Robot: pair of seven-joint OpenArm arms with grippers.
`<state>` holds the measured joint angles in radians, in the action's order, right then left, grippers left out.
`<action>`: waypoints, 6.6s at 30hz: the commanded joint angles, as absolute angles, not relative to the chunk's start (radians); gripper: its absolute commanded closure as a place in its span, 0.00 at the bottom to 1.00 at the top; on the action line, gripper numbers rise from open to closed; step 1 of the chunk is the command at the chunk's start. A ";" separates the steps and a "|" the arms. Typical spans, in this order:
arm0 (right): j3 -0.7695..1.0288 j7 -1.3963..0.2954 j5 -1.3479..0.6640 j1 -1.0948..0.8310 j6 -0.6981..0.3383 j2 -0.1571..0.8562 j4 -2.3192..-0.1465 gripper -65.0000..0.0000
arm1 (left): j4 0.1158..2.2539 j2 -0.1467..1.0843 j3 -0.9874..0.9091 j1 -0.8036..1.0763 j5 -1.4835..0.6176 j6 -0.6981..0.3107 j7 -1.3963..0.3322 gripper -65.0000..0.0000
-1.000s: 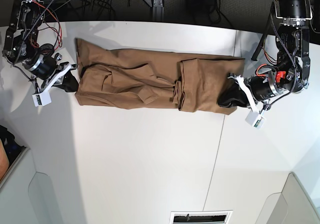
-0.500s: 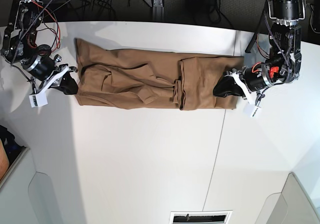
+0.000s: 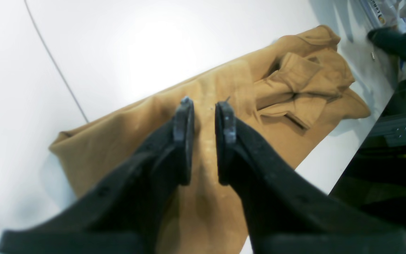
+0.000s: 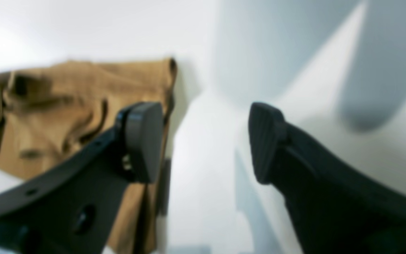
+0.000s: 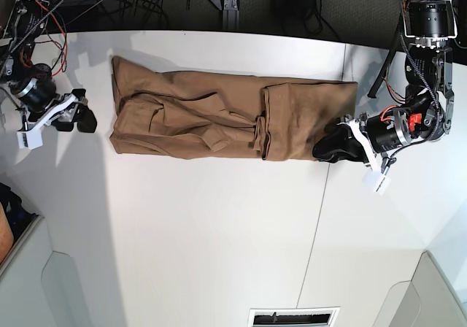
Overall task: Layout the t-shirt on the table in an organized manner, then fold the t-shirt properly
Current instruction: 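Regrasp the strip end with the right gripper while the left gripper holds, then fold the strip end with the right gripper toward the left gripper, then grasp the folded bundle with both grippers and fold it in half again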
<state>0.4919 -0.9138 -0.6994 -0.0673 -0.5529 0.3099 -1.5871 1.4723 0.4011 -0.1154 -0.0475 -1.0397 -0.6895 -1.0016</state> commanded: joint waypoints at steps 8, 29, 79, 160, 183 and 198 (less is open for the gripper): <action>0.355 -0.830 -0.725 -0.109 -0.554 0.313 -1.524 0.41 | 1.489 0.416 -0.120 -0.064 -1.065 -0.698 -0.985 0.79; 0.424 -0.902 -0.803 -0.109 -0.574 0.228 -1.570 0.41 | 1.489 0.416 -0.120 -0.064 -1.065 -0.698 -0.992 0.79; 0.474 -0.909 -0.808 -0.107 -0.580 0.185 -1.624 0.31 | 1.489 0.416 -0.120 -0.064 -1.057 -0.698 -1.011 0.79; 0.400 -0.849 -0.786 -0.039 -0.577 0.171 -1.739 1.00 | 1.584 0.243 0.053 0.130 -0.634 -0.698 -0.838 1.00; -0.143 -0.864 -0.583 0.055 -0.579 -0.023 -1.726 0.55 | 1.576 0.267 0.051 0.130 -0.682 -0.698 -0.865 1.00; -0.236 -0.818 -0.512 0.100 -0.566 -0.023 -1.742 0.80 | 1.590 0.401 -0.160 0.131 -0.937 -0.698 -0.940 1.00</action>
<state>-0.2394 -0.8494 -0.4973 0.0780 -0.5674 -0.0170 -1.7180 1.5700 0.3901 -0.1570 0.1413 -0.9108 -0.6930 -0.9562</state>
